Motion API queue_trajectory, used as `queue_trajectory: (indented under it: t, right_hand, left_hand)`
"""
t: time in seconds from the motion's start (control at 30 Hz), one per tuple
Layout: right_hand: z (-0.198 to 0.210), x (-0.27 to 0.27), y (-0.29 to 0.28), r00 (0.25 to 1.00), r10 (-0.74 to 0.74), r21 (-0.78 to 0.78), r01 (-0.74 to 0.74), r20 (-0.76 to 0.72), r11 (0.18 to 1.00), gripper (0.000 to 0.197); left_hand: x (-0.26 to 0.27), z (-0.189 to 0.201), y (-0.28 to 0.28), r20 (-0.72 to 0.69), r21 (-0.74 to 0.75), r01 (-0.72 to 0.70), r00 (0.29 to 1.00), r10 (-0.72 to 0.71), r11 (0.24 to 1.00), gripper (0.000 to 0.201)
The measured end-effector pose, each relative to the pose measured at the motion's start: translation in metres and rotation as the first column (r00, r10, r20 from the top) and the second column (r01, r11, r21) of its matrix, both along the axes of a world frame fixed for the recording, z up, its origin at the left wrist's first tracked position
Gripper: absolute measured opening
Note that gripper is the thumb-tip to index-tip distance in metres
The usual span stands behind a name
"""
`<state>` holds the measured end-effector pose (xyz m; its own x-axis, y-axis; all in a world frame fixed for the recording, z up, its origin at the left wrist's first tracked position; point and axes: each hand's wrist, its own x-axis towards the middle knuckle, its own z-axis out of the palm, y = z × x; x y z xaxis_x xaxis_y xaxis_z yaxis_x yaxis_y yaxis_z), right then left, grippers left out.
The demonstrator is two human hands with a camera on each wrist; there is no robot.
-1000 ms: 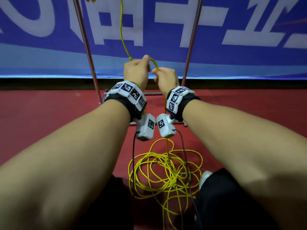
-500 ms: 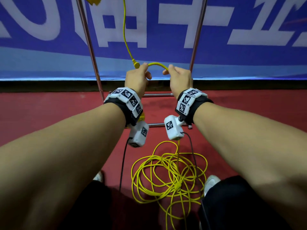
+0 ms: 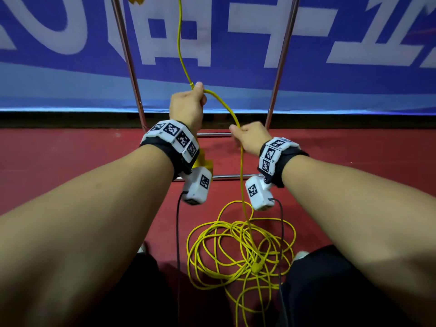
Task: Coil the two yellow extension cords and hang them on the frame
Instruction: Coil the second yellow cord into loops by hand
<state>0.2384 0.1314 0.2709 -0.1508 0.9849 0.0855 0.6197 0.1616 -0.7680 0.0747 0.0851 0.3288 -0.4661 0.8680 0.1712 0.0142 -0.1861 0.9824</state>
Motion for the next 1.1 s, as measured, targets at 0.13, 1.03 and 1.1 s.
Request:
queue_trajectory:
  t: [0.13,1.03,1.1]
  right_hand:
    - [-0.003,0.013,-0.020,0.996,-0.004,-0.298,-0.023,-0.090,0.954,0.067]
    - [0.036,-0.042,-0.035,0.993,-0.089,0.292,0.106,-0.073,0.950,0.040]
    - [0.029,-0.046,-0.032,0.994,-0.039,0.190,0.058,-0.099,0.980,0.058]
  left_hand:
    - [-0.006,-0.003,-0.006,-0.010,-0.039,-0.049,0.999,0.049,0.998,0.048]
    - [0.027,-0.025,-0.019,-0.400,-0.270,0.008,0.909,-0.119,0.963,0.050]
    - [0.018,-0.022,-0.015,-0.372,-0.268,-0.077,0.928,-0.029,0.960,0.048]
